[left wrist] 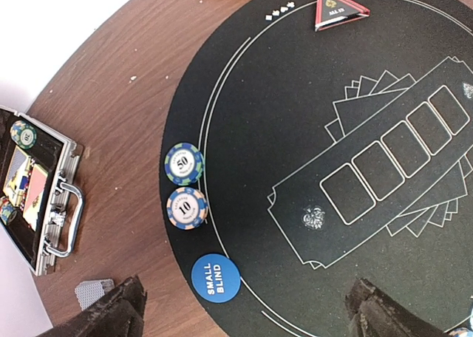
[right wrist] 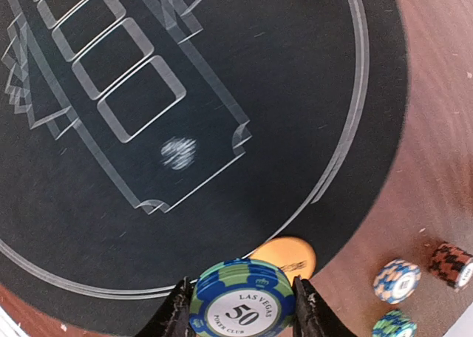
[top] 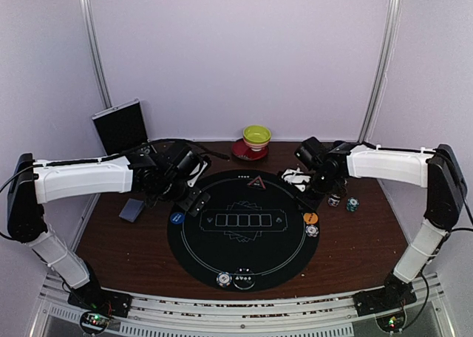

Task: Distribute texas hold em gaming equipment
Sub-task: Place the poker chips pile in the big blind area.

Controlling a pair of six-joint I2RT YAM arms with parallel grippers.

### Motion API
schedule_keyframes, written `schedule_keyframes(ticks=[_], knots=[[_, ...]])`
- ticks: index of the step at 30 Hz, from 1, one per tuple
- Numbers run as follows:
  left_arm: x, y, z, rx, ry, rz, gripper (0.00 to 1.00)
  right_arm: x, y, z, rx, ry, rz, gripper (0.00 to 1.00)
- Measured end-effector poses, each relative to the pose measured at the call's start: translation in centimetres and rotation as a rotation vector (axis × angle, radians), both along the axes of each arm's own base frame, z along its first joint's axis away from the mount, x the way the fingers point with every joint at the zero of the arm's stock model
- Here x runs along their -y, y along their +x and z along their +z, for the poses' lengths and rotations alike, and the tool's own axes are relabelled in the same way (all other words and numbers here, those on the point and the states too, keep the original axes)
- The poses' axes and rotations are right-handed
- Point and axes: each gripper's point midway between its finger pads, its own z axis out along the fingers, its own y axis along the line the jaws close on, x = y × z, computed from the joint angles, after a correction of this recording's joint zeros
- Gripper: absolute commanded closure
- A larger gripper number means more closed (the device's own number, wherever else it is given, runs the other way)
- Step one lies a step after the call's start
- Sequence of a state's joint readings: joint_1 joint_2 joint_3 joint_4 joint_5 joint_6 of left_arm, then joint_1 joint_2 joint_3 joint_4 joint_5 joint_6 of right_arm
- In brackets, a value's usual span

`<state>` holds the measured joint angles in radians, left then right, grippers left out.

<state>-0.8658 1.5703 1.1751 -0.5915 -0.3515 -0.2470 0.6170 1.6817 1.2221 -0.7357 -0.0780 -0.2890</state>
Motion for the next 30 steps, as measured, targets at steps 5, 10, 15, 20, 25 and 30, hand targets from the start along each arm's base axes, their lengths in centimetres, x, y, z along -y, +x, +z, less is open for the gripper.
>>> schedule_keyframes(ticks=[5,10,15,20,25,30], knots=[[-0.1,0.1,0.0,0.003,0.004,0.001,0.02,-0.4,-4.4,-1.0,-0.021,-0.015,0.107,0.68],[-0.1,0.1,0.0,0.005,0.005,0.003,0.02,0.0,-7.2,-2.4,-0.045,-0.039,0.175,0.68],[-0.1,0.1,0.0,0.006,0.006,0.003,0.02,0.6,-8.4,-3.5,-0.057,-0.052,0.193,0.68],[-0.1,0.1,0.0,0.005,0.006,0.003,0.02,1.1,-9.2,-4.5,-0.066,-0.073,0.21,0.68],[-0.1,0.1,0.0,0.005,0.006,0.003,0.02,0.8,-9.3,-4.5,-0.052,-0.077,0.225,0.68],[-0.1,0.1,0.0,0.006,0.006,0.002,0.02,0.7,-9.4,-4.7,-0.039,-0.094,0.241,0.68]])
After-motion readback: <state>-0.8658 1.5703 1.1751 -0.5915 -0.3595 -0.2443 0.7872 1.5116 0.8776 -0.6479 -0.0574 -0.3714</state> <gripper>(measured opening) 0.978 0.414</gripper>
